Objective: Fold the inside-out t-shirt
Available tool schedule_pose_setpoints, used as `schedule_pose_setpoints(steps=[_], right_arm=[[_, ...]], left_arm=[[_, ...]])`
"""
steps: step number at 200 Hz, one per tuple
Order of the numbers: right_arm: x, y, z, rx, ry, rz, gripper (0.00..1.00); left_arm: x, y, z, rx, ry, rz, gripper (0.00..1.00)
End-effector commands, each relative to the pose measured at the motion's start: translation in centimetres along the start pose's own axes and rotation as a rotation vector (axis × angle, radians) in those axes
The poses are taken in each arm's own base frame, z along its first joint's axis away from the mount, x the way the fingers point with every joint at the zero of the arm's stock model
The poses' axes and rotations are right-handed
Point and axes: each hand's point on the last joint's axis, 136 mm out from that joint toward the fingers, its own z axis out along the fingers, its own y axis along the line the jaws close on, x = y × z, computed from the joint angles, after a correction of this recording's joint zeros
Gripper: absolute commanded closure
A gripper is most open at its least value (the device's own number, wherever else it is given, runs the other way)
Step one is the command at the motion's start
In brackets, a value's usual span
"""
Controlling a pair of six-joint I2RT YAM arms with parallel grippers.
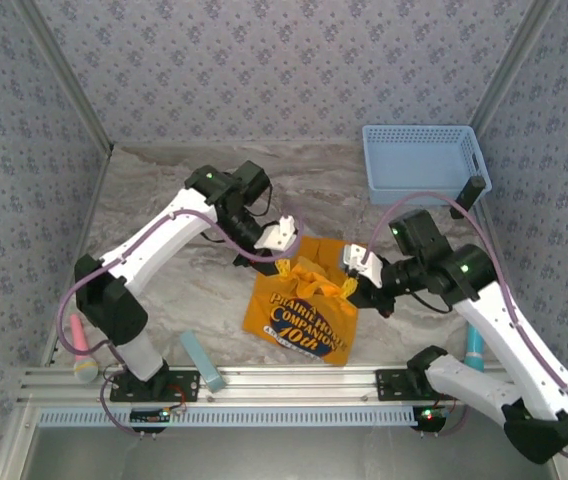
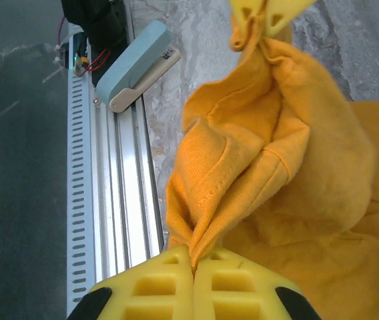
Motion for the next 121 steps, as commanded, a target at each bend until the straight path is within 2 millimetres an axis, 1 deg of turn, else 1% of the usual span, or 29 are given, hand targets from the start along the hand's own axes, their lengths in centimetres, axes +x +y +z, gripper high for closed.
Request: schedule_pose_setpoints(steps=[1, 8, 24, 30, 33, 38, 41, 56, 65, 72, 80, 85, 88, 93, 96, 98, 99, 100, 102, 103, 104, 106, 107, 108, 112, 116, 117, 121], right_arm=[[1.4, -1.8, 0.6, 0.044, 0.017, 0.136, 1.00], [1.9, -3.0, 1.0, 0.051, 0.015, 0.161, 1.00], [3.1, -6.6, 1.8, 0.087, 0.028, 0.197, 1.00], [3.7, -8.3, 2.1, 0.114, 0.038, 0.207, 1.00], [4.0, -9.4, 2.3, 0.135, 0.041, 0.212, 1.00], [4.4, -10.6, 2.5, 0.146, 0.049, 0.220, 1.00], [4.5, -11.1, 2.8, 0.139, 0.048, 0.225, 1.00], [5.4, -14.6, 3.7, 0.153, 0.071, 0.264, 1.00], [6.2, -16.5, 4.6, 0.148, 0.102, 0.282, 1.00], [7.1, -18.3, 5.1, 0.176, 0.124, 0.314, 1.00], [8.3, -19.9, 5.9, 0.182, 0.157, 0.347, 1.00], [9.1, -20.9, 6.2, 0.190, 0.176, 0.368, 1.00], [9.7, -21.5, 6.4, 0.199, 0.193, 0.378, 1.00], [10.5, -22.5, 6.6, 0.221, 0.219, 0.393, 1.00], [11.1, -22.9, 6.9, 0.230, 0.236, 0.401, 1.00], [11.3, -23.3, 7.0, 0.236, 0.241, 0.403, 0.98], [11.5, -23.4, 7.1, 0.239, 0.244, 0.403, 0.97], [11.6, -23.6, 7.2, 0.242, 0.248, 0.404, 0.95], [11.9, -23.8, 7.3, 0.249, 0.254, 0.402, 0.92], [12.1, -24.0, 7.4, 0.253, 0.258, 0.402, 0.90], [12.1, -24.1, 7.4, 0.258, 0.259, 0.401, 0.87], [12.3, -24.5, 7.5, 0.270, 0.261, 0.403, 0.82], [12.3, -24.5, 7.5, 0.270, 0.261, 0.403, 0.82], [12.5, -24.8, 7.6, 0.282, 0.263, 0.407, 0.77], [13.0, -25.6, 7.7, 0.315, 0.266, 0.412, 0.70], [13.3, -25.9, 7.8, 0.331, 0.273, 0.418, 0.67], [13.3, -26.4, 7.8, 0.351, 0.268, 0.409, 0.66], [13.4, -26.9, 7.8, 0.374, 0.268, 0.400, 0.64]], left_arm=[[1.3, 2.0, -0.3, -0.014, 0.013, 0.007, 1.00], [1.7, 3.1, -0.3, -0.014, 0.000, -0.009, 1.00], [3.0, 5.9, 0.0, -0.001, -0.002, -0.036, 1.00], [3.7, 7.1, 0.3, 0.001, 0.004, -0.053, 1.00], [3.7, 7.7, 0.2, -0.005, 0.004, -0.050, 1.00], [4.3, 8.6, 0.7, 0.007, 0.005, -0.066, 1.00], [4.1, 9.4, 0.5, -0.005, 0.001, -0.053, 1.00], [4.9, 12.9, 1.0, -0.029, -0.028, -0.074, 1.00], [5.5, 15.2, 1.3, -0.058, -0.043, -0.091, 1.00], [6.4, 17.5, 1.7, -0.101, -0.041, -0.136, 0.94], [7.5, 20.2, 2.0, -0.162, -0.034, -0.198, 0.92], [8.5, 21.5, 2.4, -0.181, -0.030, -0.233, 0.89], [9.0, 22.3, 2.6, -0.191, -0.031, -0.245, 0.86], [9.7, 23.5, 2.7, -0.211, -0.041, -0.271, 0.70], [10.0, 24.1, 2.7, -0.222, -0.054, -0.300, 0.62], [10.3, 24.6, 2.7, -0.228, -0.060, -0.319, 0.57], [10.4, 24.8, 2.8, -0.231, -0.063, -0.323, 0.53], [10.5, 25.0, 2.7, -0.234, -0.066, -0.328, 0.44], [10.7, 25.3, 2.6, -0.240, -0.075, -0.350, 0.16], [10.8, 25.5, 2.6, -0.243, -0.079, -0.358, 0.08], [10.9, 25.6, 2.6, -0.243, -0.082, -0.367, 0.04], [10.9, 25.9, 2.5, -0.248, -0.089, -0.377, 0.01], [11.0, 26.0, 2.4, -0.251, -0.092, -0.382, 0.01], [11.0, 26.1, 2.3, -0.253, -0.095, -0.386, 0.00], [11.2, 26.5, 2.0, -0.260, -0.104, -0.400, 0.00], [11.4, 26.8, 1.6, -0.271, -0.113, -0.411, 0.00], [11.4, 26.9, 1.6, -0.272, -0.114, -0.414, 0.00], [11.5, 27.0, 1.2, -0.282, -0.118, -0.415, 0.00]])
